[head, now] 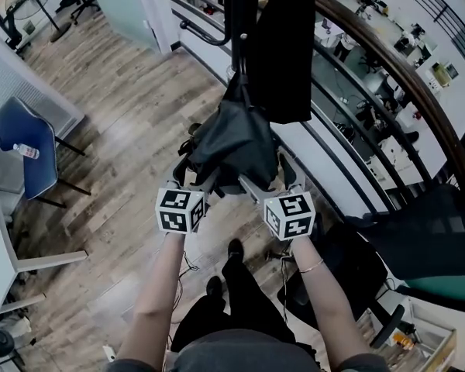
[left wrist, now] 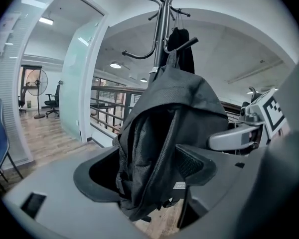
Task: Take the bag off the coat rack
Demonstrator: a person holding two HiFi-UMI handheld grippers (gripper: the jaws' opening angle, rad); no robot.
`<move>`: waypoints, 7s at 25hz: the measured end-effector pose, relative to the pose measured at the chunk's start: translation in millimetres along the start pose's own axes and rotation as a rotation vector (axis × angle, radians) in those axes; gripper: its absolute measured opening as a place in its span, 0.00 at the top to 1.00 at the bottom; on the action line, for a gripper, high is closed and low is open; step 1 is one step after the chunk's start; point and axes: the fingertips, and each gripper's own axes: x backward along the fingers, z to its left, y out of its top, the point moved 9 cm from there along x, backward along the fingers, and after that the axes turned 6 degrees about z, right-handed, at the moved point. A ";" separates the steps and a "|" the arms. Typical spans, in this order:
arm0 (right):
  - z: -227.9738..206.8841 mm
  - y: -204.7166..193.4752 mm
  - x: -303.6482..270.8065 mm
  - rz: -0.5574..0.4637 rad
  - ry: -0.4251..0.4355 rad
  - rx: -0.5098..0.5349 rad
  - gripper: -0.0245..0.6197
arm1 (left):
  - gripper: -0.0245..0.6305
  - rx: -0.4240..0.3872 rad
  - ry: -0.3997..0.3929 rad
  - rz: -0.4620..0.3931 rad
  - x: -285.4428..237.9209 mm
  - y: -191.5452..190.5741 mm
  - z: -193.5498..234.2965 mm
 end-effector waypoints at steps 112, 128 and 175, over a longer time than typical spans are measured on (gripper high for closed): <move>207.8 -15.0 272.5 -0.163 -0.309 0.141 0.95 | 0.92 -0.200 -0.372 -0.137 262.5 -8.7 -164.7; 183.9 -37.1 388.9 -0.204 -0.534 0.051 0.95 | 0.92 -0.318 -0.608 -0.151 265.2 5.1 -274.4; -68.6 -225.1 599.2 -0.132 -0.751 -0.299 0.95 | 0.92 -0.405 -0.867 0.107 103.4 -77.8 -628.0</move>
